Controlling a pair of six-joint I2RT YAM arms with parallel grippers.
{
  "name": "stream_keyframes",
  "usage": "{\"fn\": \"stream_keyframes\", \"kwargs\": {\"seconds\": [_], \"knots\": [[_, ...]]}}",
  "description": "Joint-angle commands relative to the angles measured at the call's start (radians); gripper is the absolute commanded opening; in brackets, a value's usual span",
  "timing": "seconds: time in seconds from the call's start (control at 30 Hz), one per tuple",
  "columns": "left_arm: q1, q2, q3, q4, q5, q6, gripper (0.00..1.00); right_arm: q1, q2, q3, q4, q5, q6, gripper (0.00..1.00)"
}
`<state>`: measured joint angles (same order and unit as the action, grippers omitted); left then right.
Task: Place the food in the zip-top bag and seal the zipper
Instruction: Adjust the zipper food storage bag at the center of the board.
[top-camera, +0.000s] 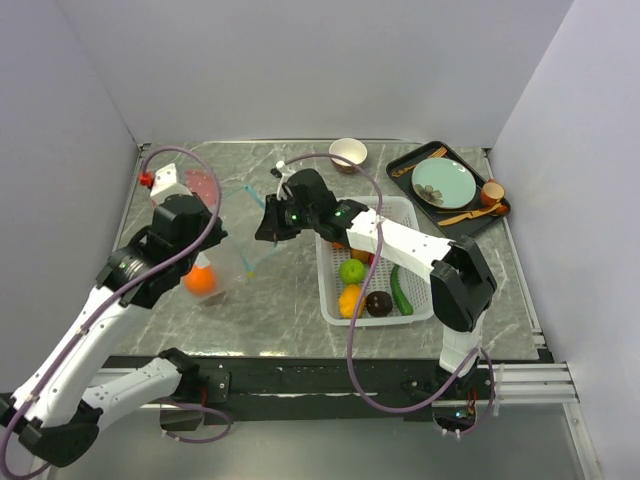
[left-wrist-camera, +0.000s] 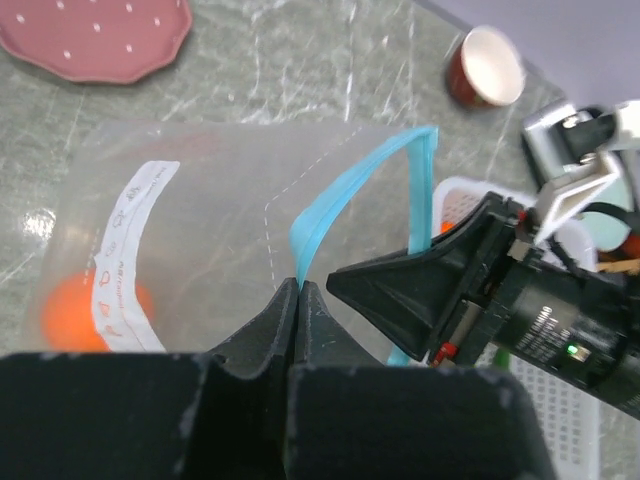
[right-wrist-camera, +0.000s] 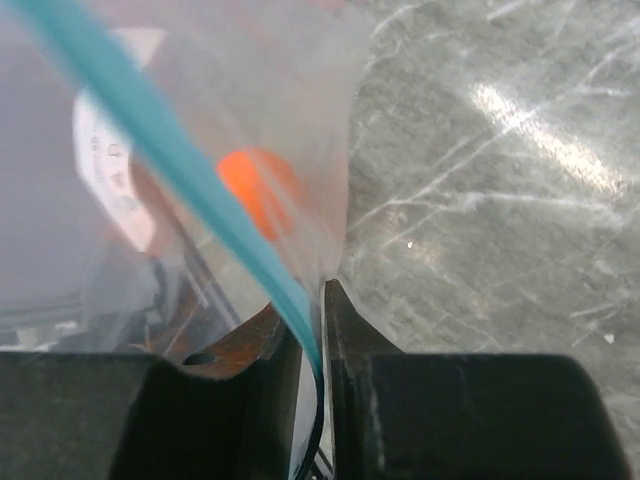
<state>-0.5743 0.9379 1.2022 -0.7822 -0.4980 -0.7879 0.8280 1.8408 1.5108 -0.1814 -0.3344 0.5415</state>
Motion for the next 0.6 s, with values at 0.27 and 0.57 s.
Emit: {"fn": "stream_keyframes", "kwargs": {"seconds": [0.27, 0.57], "knots": [[0.004, 0.160, -0.134, 0.144, 0.104, 0.016, 0.01, -0.015, -0.151, -0.213, -0.046, 0.282, -0.020, 0.74], [0.004, 0.173, -0.181, 0.227, 0.142, 0.027, 0.01, -0.038, -0.428, -0.382, -0.124, 0.684, 0.012, 0.93]]}}
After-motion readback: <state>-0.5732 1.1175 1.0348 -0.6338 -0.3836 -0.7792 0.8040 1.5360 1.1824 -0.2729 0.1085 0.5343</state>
